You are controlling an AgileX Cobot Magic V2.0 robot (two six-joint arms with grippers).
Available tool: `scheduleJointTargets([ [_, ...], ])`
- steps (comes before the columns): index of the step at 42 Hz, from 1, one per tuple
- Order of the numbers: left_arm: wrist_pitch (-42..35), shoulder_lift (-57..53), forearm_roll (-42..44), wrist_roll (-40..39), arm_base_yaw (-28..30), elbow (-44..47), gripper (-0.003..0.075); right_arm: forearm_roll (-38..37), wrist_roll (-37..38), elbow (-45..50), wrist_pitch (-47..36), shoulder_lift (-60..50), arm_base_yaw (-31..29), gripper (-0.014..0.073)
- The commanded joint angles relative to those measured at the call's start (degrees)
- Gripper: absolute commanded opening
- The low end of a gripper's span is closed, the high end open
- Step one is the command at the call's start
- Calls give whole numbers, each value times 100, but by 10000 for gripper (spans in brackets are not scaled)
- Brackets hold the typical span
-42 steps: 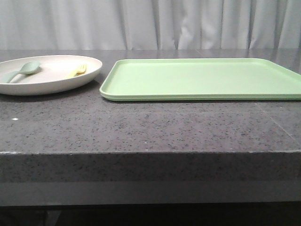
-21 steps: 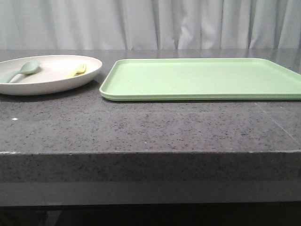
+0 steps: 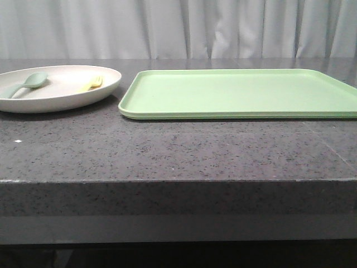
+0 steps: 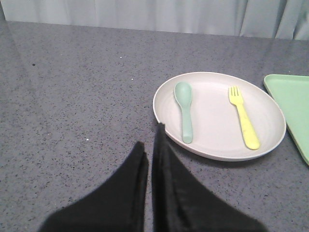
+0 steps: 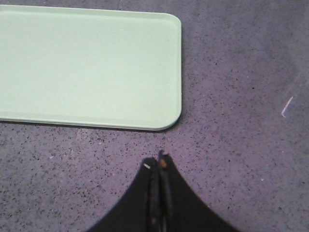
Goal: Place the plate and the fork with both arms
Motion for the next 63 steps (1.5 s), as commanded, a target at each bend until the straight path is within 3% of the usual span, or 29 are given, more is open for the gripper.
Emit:
scheduleJointTargets([
  [1, -491, 82, 99, 7, -26, -140, 265, 3, -34, -172, -471, 49, 1, 113],
  [6, -491, 82, 177, 7, -26, -140, 521, 3, -34, -172, -486, 49, 1, 440],
  [8, -491, 82, 177, 7, -26, -140, 566, 3, -34, -172, -472, 49, 1, 552],
  [11, -491, 82, 177, 7, -26, -140, 568, 3, -34, -172, -473, 49, 1, 623],
  [31, -525, 82, -36, 7, -26, -140, 456, 3, -34, -172, -473, 49, 1, 635],
  [38, -697, 200, 27, 7, -26, -238, 451, 3, -34, -172, -491, 49, 1, 635],
  [54, -23, 2042, 619, 7, -26, -1663, 451, 3, -34, -172, -493, 49, 1, 635],
  [63, 829, 3398, 900, 7, 9, -2488, 451, 3, -34, -172, -493, 49, 1, 635],
])
